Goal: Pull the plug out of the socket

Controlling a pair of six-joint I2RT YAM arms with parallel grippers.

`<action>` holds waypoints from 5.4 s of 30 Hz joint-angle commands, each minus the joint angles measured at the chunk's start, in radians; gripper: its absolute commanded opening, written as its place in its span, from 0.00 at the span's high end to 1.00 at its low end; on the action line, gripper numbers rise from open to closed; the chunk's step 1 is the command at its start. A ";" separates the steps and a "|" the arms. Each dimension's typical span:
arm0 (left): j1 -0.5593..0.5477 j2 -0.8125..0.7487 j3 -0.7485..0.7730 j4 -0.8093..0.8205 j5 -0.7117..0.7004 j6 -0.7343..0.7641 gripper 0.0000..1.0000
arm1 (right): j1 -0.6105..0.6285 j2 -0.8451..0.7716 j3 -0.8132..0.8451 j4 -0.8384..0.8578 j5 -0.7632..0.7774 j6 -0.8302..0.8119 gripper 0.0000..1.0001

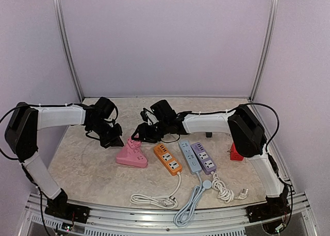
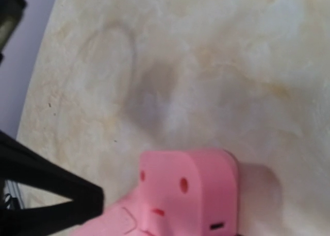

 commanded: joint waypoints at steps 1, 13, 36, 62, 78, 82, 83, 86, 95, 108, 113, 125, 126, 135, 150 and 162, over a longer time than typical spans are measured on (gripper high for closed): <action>-0.001 0.012 -0.013 0.015 0.011 0.014 1.00 | 0.014 -0.031 0.013 0.003 -0.006 0.003 0.48; -0.002 0.005 -0.012 0.009 0.012 0.022 1.00 | 0.031 0.034 0.082 -0.018 -0.012 0.011 0.57; -0.027 0.001 0.003 0.000 0.004 0.013 1.00 | 0.039 0.035 0.064 -0.072 0.083 -0.004 0.85; -0.147 0.124 0.032 0.067 0.026 -0.077 1.00 | 0.039 -0.144 -0.200 0.017 0.171 0.035 0.77; -0.121 0.084 -0.062 0.098 0.032 -0.084 1.00 | 0.040 -0.077 -0.139 -0.043 0.121 0.032 0.73; -0.121 0.089 -0.073 0.103 0.033 -0.091 1.00 | 0.039 -0.087 -0.153 -0.024 0.127 0.043 0.82; -0.121 0.093 -0.075 0.103 0.032 -0.092 1.00 | 0.039 -0.090 -0.152 -0.020 0.128 0.043 0.84; -0.121 0.106 -0.080 0.106 0.030 -0.095 1.00 | 0.039 -0.098 -0.137 -0.013 0.132 0.040 0.93; -0.121 0.144 -0.092 0.101 0.018 -0.108 1.00 | 0.024 -0.125 -0.133 0.050 0.098 0.077 1.00; -0.122 0.168 -0.104 0.097 0.006 -0.114 1.00 | 0.007 -0.192 -0.165 0.122 0.059 0.104 1.00; -0.122 0.172 -0.103 0.097 0.005 -0.117 1.00 | 0.002 -0.219 -0.177 0.121 0.062 0.101 1.00; -0.130 0.187 -0.080 0.082 0.001 -0.117 1.00 | -0.009 -0.276 -0.206 0.153 0.068 0.098 1.00; -0.130 0.187 -0.076 0.078 0.001 -0.116 1.00 | -0.009 -0.284 -0.211 0.152 0.071 0.098 1.00; -0.134 0.178 0.006 0.043 0.003 -0.085 1.00 | -0.048 -0.380 -0.301 0.109 0.152 0.067 1.00; -0.132 0.102 0.246 -0.069 -0.007 -0.001 1.00 | -0.273 -0.627 -0.649 0.082 0.247 0.022 1.00; -0.113 -0.052 0.188 -0.096 -0.023 0.013 1.00 | -0.531 -0.690 -0.750 -0.009 0.339 -0.075 1.00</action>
